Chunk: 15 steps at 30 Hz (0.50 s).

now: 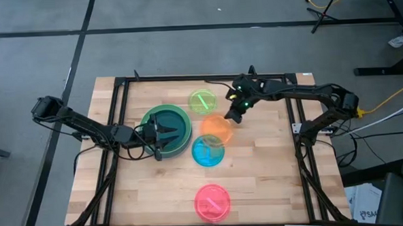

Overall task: Stack plastic plates
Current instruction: Stack the orange plate on top of dark blue plate

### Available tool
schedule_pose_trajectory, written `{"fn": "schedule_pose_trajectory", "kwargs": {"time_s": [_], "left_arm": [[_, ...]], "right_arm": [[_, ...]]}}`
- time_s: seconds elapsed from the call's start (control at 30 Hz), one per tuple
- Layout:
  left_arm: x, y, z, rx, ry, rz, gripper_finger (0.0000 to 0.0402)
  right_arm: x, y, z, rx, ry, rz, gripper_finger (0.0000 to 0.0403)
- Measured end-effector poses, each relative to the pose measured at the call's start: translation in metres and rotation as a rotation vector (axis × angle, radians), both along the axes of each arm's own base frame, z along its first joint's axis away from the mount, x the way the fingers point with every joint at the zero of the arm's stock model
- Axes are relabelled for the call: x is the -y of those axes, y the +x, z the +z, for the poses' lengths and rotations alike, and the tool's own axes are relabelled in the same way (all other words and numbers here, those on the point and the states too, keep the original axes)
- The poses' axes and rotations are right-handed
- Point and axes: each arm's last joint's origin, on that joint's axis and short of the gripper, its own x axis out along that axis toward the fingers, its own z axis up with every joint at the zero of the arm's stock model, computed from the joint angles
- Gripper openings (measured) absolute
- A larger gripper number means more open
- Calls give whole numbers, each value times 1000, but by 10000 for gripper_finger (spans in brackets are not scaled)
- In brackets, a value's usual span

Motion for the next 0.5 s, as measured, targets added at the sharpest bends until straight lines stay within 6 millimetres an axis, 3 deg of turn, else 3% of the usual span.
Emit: {"fn": "schedule_pose_trajectory", "kwargs": {"time_s": [0.5], "left_arm": [[0,0,1,10,-6,0,124]], "right_arm": [[8,14,11,105,-48,-140,1]]}}
